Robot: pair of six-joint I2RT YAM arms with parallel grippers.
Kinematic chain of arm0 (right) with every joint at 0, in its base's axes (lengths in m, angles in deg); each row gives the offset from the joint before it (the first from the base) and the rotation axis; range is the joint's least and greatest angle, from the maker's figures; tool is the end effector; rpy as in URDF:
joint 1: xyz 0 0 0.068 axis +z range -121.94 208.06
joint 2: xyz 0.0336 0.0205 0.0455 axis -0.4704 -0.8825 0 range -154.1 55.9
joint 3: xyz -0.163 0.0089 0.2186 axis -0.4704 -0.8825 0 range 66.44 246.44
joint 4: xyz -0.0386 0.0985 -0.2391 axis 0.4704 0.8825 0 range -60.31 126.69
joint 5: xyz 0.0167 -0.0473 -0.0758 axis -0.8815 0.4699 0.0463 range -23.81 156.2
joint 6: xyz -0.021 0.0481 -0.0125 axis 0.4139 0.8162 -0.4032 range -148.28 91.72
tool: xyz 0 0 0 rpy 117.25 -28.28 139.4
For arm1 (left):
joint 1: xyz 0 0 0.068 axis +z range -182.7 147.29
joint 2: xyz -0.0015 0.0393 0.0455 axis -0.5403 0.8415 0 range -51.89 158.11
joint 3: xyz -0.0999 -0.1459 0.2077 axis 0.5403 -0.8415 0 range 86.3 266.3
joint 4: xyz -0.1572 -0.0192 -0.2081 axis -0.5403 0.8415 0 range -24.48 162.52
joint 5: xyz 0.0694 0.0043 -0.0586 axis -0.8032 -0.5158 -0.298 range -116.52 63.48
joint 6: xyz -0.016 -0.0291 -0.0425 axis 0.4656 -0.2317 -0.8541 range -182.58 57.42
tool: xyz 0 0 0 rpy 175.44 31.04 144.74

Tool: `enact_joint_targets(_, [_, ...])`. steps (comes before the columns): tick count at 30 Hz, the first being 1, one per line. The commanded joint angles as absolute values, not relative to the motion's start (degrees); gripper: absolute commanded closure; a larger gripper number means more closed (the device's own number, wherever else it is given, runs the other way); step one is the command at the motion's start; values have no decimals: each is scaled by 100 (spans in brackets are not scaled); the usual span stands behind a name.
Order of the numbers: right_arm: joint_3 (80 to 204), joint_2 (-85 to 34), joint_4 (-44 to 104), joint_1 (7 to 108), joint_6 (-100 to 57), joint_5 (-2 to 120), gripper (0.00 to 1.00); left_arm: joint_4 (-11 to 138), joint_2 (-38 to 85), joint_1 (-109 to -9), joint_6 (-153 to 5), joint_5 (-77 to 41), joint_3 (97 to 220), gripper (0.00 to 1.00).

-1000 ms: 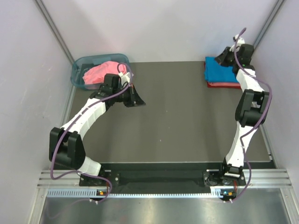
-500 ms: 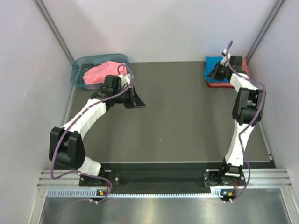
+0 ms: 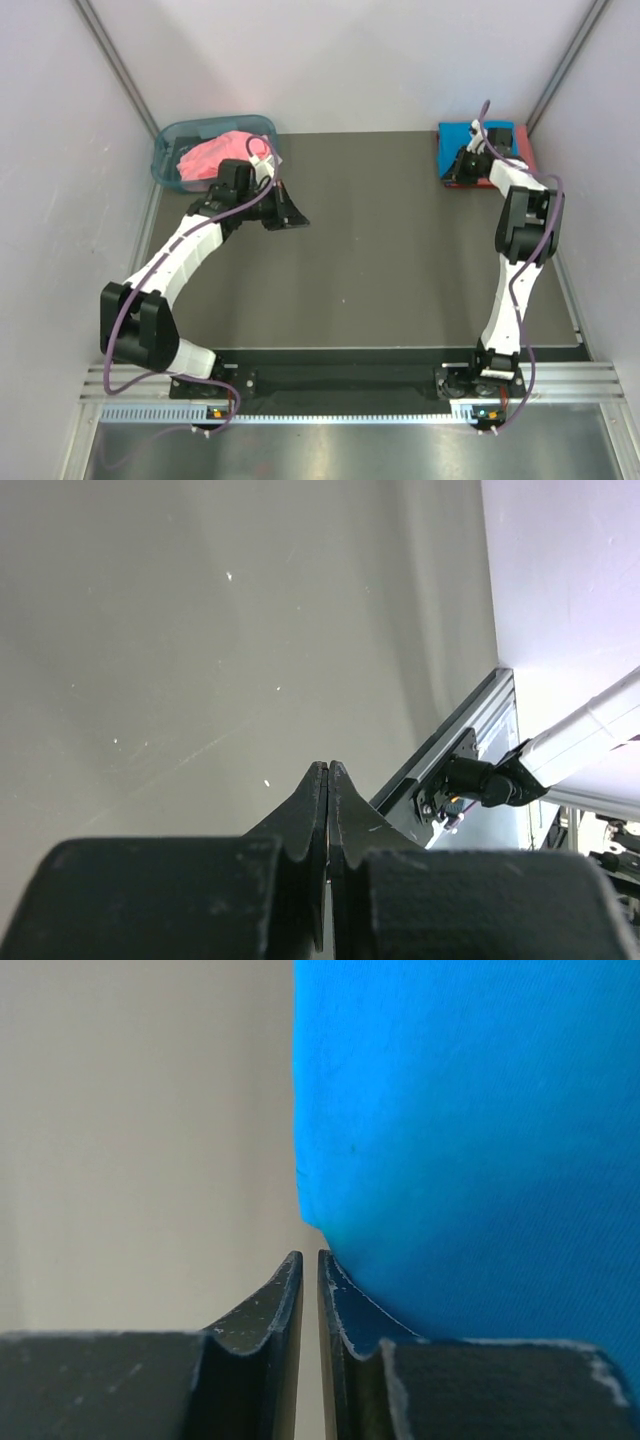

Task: Fold and stack the t-shirts
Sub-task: Reset both grippers

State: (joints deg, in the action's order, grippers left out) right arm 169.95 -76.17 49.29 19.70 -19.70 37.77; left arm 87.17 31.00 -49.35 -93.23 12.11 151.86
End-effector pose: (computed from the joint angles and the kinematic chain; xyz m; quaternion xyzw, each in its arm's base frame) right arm 0.5080 -0.0576 0.1665 0.0467 0.9085 0.2300 0.3457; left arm 0.2986 -0.1125 0.2956 0.0376 0.8627 -0.4365 0.2526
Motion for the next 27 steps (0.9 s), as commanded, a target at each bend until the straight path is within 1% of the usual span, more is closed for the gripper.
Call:
enact_joint_targets(1, [16963,-6786,5052,1962,-1941,3816,88,8671,2748,-4879,-9343,1154,15247,99])
enact_joint_targets(3, [16823,-6338,5226,1997,-1809,3833,84,8670,2730,-4826,-9378,1180,15318,99])
enact_joint_targets(4, [16779,-6180,5324,2015,-1765,3938,77,8662,2721,-4791,-9422,1215,15405,99])
enact_joint_targets(5, [16552,-5787,5420,2076,-1660,4017,75,8644,2678,-4774,-9448,1224,15458,99])
enact_joint_targets(6, [16341,-5539,5465,2111,-1572,4079,71,8609,2642,-4765,-9457,1198,15494,99])
enact_joint_targets(7, [16060,-5258,5448,2164,-1510,4088,67,8583,2598,-4756,-9475,1163,15590,98])
enact_joint_targets(8, [15353,-4612,5387,2295,-1431,4088,62,8539,2520,-4747,-9510,1153,15643,97])
enact_joint_targets(9, [14963,-4248,5334,2383,-1439,4132,57,8504,2475,-4738,-9536,1153,15678,96])
enact_joint_targets(10, [14602,-3888,5273,2488,-1439,4367,43,8495,2431,-4730,-9562,1153,15800,94])
enact_joint_targets(11, [14007,-3188,5289,2716,-1439,4491,36,8512,2353,-4712,-9545,1180,15862,92])
enact_joint_targets(12, [13740,-2842,5333,2761,-1413,4597,23,8530,2317,-4712,-9502,1162,15915,91])
enact_joint_targets(13, [13511,-2499,5403,3014,-1343,4807,17,8582,2265,-4703,-9440,1110,15994,90])
enact_joint_targets(14, [13134,-1843,5447,3226,-1195,4844,7,8574,2151,-4694,-9422,1022,15995,88])
enact_joint_targets(15, [12983,-1532,5483,3323,-1132,4827,1,8556,2098,-4694,-9422,1004,15995,86])
enact_joint_targets(16, [12868,-1233,5518,3377,-1027,4722,0,8521,2027,-4686,-9413,1021,15995,85])
enact_joint_targets(17, [12684,-691,5570,3464,-826,4651,0,8469,1914,-4677,-9431,1039,15995,83])
enact_joint_targets(20, [12612,190,5886,3500,-588,4677,0,8363,1650,-4677,-9457,1136,15977,80])
enact_joint_targets(23, [12717,719,6203,3500,-570,4896,0,8371,1317,-4677,-9457,1110,15907,68])
enact_joint_targets(24, [12718,817,6369,3500,-543,5053,0,8406,1219,-4677,-9440,996,15837,40])
enact_joint_targets(25, [12700,922,6414,3500,-526,5125,0,8407,1131,-4677,-9414,943,15784,33])
enact_joint_targets(26, [12656,1106,6467,3492,-508,5204,0,8433,974,-4677,-9387,882,15749,21])
enact_joint_targets(27, [12630,1195,6554,3500,-490,5283,0,8503,911,-4677,-9352,837,15723,1])
